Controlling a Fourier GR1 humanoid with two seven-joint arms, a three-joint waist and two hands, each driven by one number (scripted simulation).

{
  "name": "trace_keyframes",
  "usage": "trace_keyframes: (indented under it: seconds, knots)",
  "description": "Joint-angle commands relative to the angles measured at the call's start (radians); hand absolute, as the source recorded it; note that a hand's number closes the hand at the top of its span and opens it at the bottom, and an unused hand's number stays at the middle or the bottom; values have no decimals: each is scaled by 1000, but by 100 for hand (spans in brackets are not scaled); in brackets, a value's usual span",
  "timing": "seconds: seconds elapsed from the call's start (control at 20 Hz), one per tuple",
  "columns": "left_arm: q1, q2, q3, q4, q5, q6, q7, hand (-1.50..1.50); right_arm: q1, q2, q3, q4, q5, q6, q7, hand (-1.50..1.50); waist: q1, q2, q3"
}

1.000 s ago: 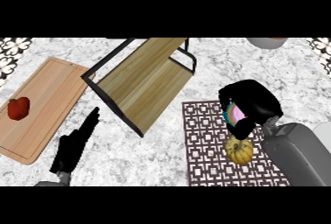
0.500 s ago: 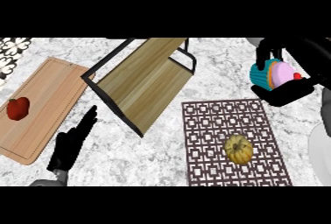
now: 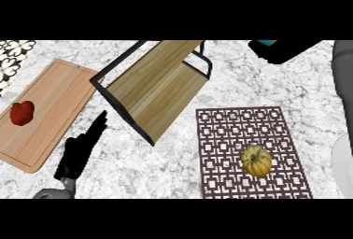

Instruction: Pick the cupcake from the placemat and place it in the tiered shelf

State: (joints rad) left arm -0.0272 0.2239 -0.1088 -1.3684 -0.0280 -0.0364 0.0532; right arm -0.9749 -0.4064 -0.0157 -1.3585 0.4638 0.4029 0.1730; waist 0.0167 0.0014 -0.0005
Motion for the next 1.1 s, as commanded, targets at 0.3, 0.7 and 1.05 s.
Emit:
trace_keyframes:
  seconds: [0.3, 0.7, 1.05]
  knots:
    - [7, -4, 14, 38, 5, -43, -65, 0, -281, 133, 23, 457, 145, -190, -76, 150, 15, 7, -1]
    - [-29, 9, 31, 25, 3, -51, -20, 0, -438, 249, 66, 766, 233, -289, -182, 150, 32, 13, -1]
    - [-81, -35, 12, 54, -17, -30, -3, 0, -537, 317, 53, 986, 267, -339, -219, 150, 46, 23, -2]
